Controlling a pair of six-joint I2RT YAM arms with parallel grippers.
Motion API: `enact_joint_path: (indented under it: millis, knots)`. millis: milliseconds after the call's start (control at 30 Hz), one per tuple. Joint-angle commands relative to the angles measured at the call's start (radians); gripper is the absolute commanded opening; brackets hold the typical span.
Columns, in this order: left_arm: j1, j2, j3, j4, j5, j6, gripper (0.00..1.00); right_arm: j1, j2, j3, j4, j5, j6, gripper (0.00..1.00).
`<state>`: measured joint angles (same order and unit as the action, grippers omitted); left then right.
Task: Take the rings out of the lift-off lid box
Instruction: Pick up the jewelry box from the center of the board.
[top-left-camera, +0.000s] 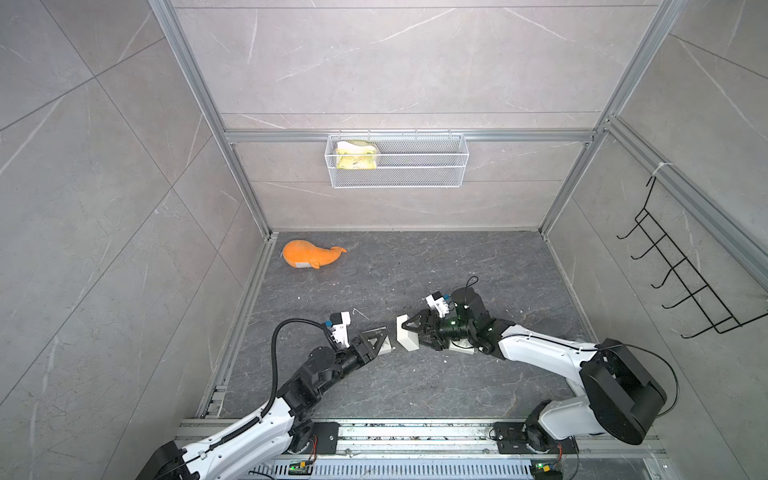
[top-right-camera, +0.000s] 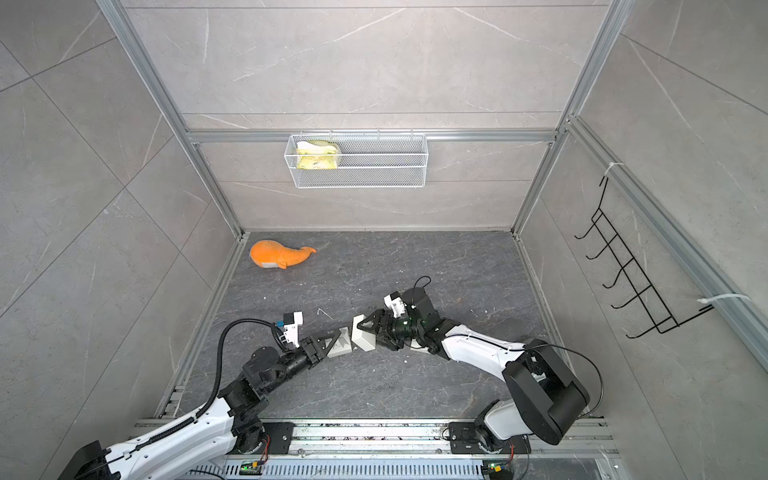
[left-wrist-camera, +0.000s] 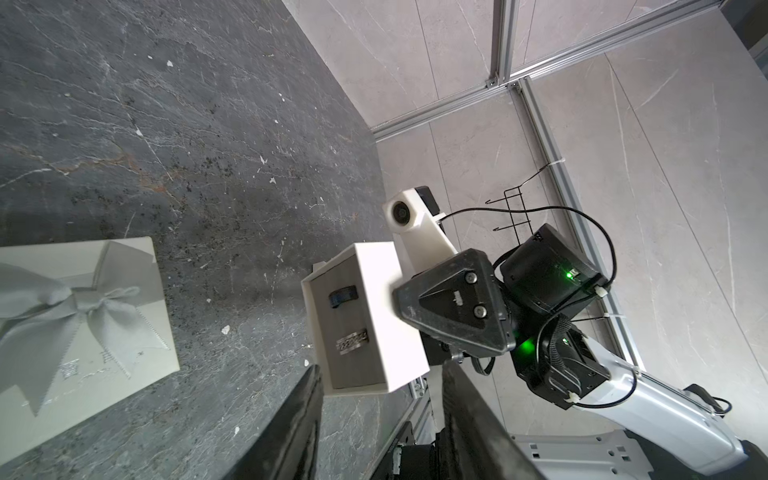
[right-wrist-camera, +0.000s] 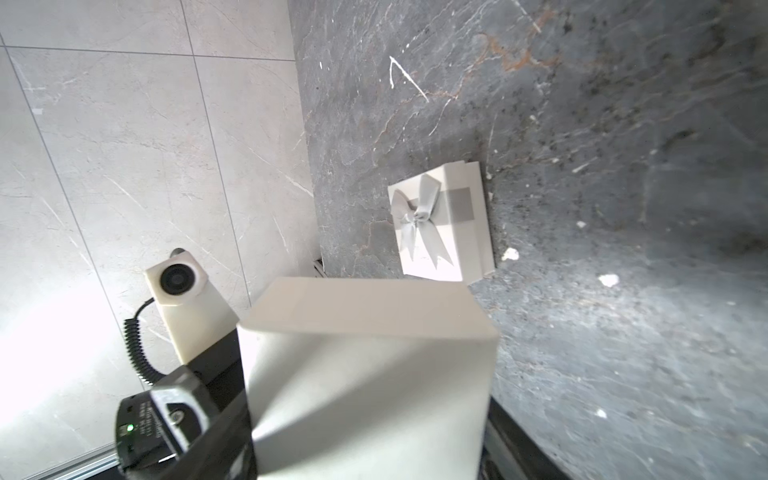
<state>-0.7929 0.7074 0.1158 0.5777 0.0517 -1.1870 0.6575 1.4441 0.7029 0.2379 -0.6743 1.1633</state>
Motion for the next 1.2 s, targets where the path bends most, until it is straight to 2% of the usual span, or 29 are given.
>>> enact_joint_path:
  millis: [0,100,200,333,633,1167]
  knots:
    - [-0.015,0.048,-0.025,0.176,-0.043,-0.043,0.39,-0.002,-0.019,-0.003,0.042,-0.015,0.028,0.71]
    - [-0.030,0.106,-0.005,0.246,-0.039,-0.037,0.31,-0.002,-0.017,-0.003,0.059,-0.018,0.041,0.71]
    - [-0.049,0.163,0.008,0.308,-0.040,-0.034,0.31,-0.002,-0.020,-0.006,0.073,-0.023,0.050,0.71]
    - [-0.054,0.189,-0.017,0.370,-0.070,-0.043,0.40,-0.002,-0.028,-0.007,0.073,-0.020,0.056,0.71]
    - [-0.061,0.140,-0.010,0.346,-0.097,-0.014,0.36,0.000,-0.028,-0.014,0.096,-0.029,0.063,0.71]
    - [-0.085,0.302,0.011,0.564,-0.103,-0.026,0.29,0.016,-0.040,-0.026,0.151,-0.042,0.075,0.71]
